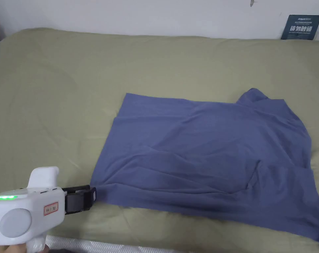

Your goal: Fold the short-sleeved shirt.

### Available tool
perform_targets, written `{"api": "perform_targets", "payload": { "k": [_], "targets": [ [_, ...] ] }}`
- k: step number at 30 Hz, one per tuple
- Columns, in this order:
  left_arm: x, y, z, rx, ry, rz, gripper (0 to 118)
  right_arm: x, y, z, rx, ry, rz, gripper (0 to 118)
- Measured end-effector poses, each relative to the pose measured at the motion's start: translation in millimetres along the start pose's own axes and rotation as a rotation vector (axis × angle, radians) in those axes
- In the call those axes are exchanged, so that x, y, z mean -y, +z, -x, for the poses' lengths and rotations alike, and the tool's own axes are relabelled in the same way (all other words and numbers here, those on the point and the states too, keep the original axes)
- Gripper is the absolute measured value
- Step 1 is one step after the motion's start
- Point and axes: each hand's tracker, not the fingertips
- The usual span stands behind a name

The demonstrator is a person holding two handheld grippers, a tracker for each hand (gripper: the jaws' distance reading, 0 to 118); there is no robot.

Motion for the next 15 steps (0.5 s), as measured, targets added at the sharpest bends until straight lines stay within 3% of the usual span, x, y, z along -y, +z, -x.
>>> {"api": "perform_targets", "payload": {
  "k": [3, 5, 6, 7, 8, 9, 13, 14, 15],
  "targets": [
    [-13, -28, -2, 0.015, -0.030, 0.078, 107, 1, -4, 0, -0.005, -0.005, 0.015, 0],
    [-17, -39, -7, -0.002, -0.095, 0.093, 91, 1, -9, 0, 0.001, 0.001, 0.028, 0],
    [-19, -41, -10, -0.005, -0.116, 0.093, 74, 2, -10, 1, 0.000, 0.004, 0.032, 0],
    [-22, -43, -14, 0.004, -0.113, 0.097, 39, 1, -10, 3, 0.003, 0.007, 0.037, 0],
    [-24, -44, -17, 0.020, -0.119, 0.105, 14, 0, -9, 5, 0.004, 0.007, 0.039, 0],
    [-23, -40, -20, 0.048, -0.115, 0.118, 7, 0, -10, 6, 0.001, 0.006, 0.042, 0],
    [-21, -33, -33, 0.019, -0.155, 0.110, 5, -4, -10, 6, -0.010, 0.012, 0.044, 4],
    [-21, -31, -34, 0.019, -0.156, 0.115, 5, -5, -11, 10, -0.014, 0.022, 0.042, 26],
    [-21, -29, -36, 0.018, -0.153, 0.113, 5, -8, -12, 8, -0.019, 0.031, 0.046, 68]
  ]
}}
